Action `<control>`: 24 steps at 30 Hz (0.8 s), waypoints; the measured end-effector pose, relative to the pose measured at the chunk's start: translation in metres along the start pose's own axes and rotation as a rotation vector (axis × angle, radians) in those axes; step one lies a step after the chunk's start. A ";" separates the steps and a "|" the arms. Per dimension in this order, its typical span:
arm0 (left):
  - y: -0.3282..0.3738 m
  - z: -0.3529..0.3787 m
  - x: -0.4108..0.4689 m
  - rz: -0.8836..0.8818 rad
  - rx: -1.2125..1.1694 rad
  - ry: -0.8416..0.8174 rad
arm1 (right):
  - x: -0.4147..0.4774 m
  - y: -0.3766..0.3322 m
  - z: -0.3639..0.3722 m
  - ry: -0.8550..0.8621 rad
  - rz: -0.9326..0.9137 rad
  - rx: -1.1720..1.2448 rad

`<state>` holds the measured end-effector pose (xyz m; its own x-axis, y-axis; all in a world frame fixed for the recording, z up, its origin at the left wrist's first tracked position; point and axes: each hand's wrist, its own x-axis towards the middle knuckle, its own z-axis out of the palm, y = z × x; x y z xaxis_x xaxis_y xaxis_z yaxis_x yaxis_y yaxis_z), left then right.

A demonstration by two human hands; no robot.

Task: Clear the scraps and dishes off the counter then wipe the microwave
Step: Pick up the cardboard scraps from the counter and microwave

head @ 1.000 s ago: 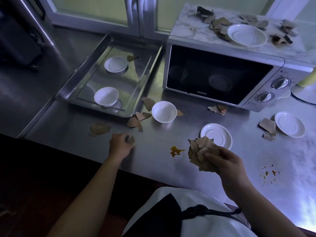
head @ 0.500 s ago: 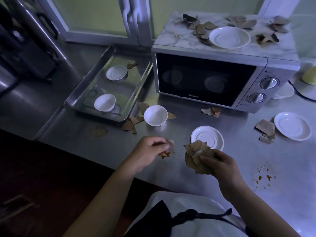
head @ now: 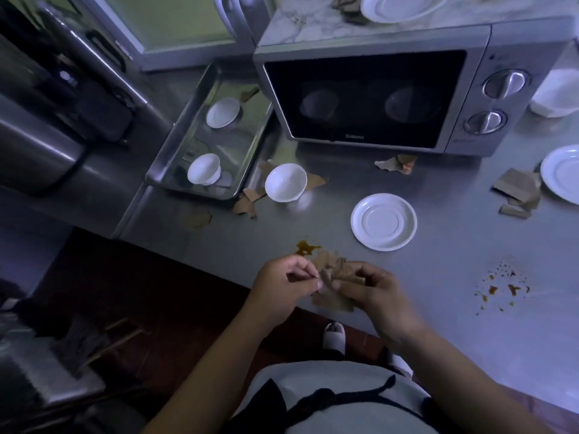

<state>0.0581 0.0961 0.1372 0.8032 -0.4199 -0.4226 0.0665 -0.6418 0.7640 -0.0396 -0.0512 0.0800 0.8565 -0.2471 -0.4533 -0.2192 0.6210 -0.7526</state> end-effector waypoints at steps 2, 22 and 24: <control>-0.003 0.003 -0.004 -0.009 -0.017 0.033 | -0.003 0.005 -0.001 -0.031 0.010 0.024; -0.123 -0.169 0.160 0.041 0.019 0.239 | 0.025 0.012 0.071 0.569 -0.232 -0.091; -0.163 -0.209 0.186 0.009 0.244 0.291 | 0.034 0.018 0.090 0.604 -0.235 -0.104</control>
<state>0.3206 0.2570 0.0356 0.9401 -0.2483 -0.2334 -0.0557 -0.7876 0.6136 0.0273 0.0191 0.0941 0.4804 -0.7607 -0.4365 -0.1281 0.4315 -0.8930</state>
